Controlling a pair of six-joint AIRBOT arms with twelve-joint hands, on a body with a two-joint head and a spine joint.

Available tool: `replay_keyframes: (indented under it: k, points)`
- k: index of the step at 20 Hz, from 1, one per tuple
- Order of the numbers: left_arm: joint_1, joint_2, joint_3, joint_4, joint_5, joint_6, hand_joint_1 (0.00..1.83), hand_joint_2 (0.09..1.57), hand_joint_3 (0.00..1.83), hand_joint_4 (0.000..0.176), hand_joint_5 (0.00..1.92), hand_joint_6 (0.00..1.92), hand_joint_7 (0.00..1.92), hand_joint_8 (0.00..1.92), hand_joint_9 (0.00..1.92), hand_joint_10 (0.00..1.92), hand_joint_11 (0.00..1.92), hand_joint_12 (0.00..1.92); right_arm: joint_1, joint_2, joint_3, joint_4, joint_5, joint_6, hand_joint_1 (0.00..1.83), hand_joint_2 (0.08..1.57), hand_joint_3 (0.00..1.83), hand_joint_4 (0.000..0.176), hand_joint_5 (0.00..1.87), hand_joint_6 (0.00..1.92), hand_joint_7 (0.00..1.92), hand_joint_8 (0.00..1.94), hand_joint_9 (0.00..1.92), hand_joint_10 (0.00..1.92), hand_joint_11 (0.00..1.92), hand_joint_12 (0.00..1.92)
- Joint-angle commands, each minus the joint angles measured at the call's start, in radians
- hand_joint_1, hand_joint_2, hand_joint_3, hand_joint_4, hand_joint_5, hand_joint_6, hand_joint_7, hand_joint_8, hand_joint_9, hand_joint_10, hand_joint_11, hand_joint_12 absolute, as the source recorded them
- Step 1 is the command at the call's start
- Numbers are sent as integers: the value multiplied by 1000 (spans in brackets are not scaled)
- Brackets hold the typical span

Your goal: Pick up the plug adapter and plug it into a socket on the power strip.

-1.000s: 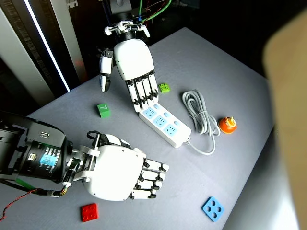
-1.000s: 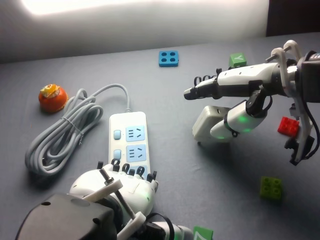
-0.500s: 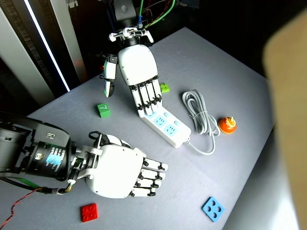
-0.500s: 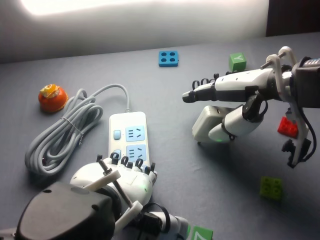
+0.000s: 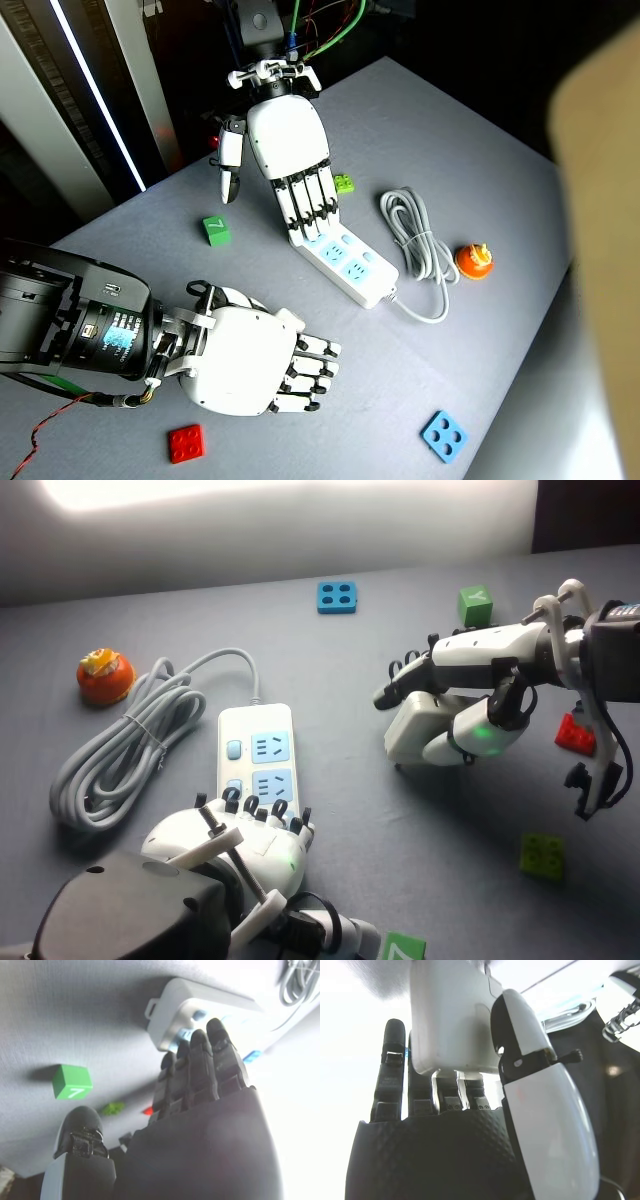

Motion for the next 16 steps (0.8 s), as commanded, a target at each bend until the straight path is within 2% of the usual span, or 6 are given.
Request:
replay_keyframes:
  k: [1, 6, 9, 11, 12, 16]
  points:
    - [3, -2, -5, 47, -11, -1, 0, 1207, 0, 0, 86, 1, 93, 4, 92, 3, 0, 387, -1, 2, 3, 9, 83, 4, 1038, 1231, 0, 0, 543, 16, 399, 9, 367, 11, 54, 903]
    - [5, -2, -5, 47, -15, -9, 0, 1206, 0, 0, 76, 2, 83, 2, 90, 3, 0, 344, -7, 1, 3, 9, 82, 5, 1098, 1240, 0, 0, 737, 16, 614, 12, 563, 15, 191, 1017]
    - [2, -1, -6, 47, -20, -44, 0, 1199, 0, 0, 95, 8, 88, 6, 82, 6, 0, 266, -4, 2, 3, 9, 83, 3, 1076, 1274, 1, 0, 681, 1412, 816, 31, 801, 53, 396, 1158]
    - [1, -1, -6, 47, -20, -44, 0, 1191, 0, 0, 132, 2, 128, 1, 111, 2, 0, 369, 1, 3, 2, 9, 83, -5, 1159, 1244, 7, 0, 655, 1386, 836, 1258, 944, 214, 538, 1380]
    - [1, -1, -7, 47, -20, -44, 0, 1192, 0, 0, 119, 1, 102, 1, 95, 1, 0, 324, 7, 6, 2, 9, 85, -11, 1348, 1210, 0, 0, 702, 1179, 868, 1246, 745, 1505, 582, 1566]
    - [1, -1, -8, 47, -20, -44, 0, 1195, 0, 0, 115, 0, 77, 0, 65, 0, 0, 234, 45, 28, -4, 9, 85, -31, 1240, 1138, 0, 0, 937, 888, 973, 1193, 855, 1070, 722, 1509]
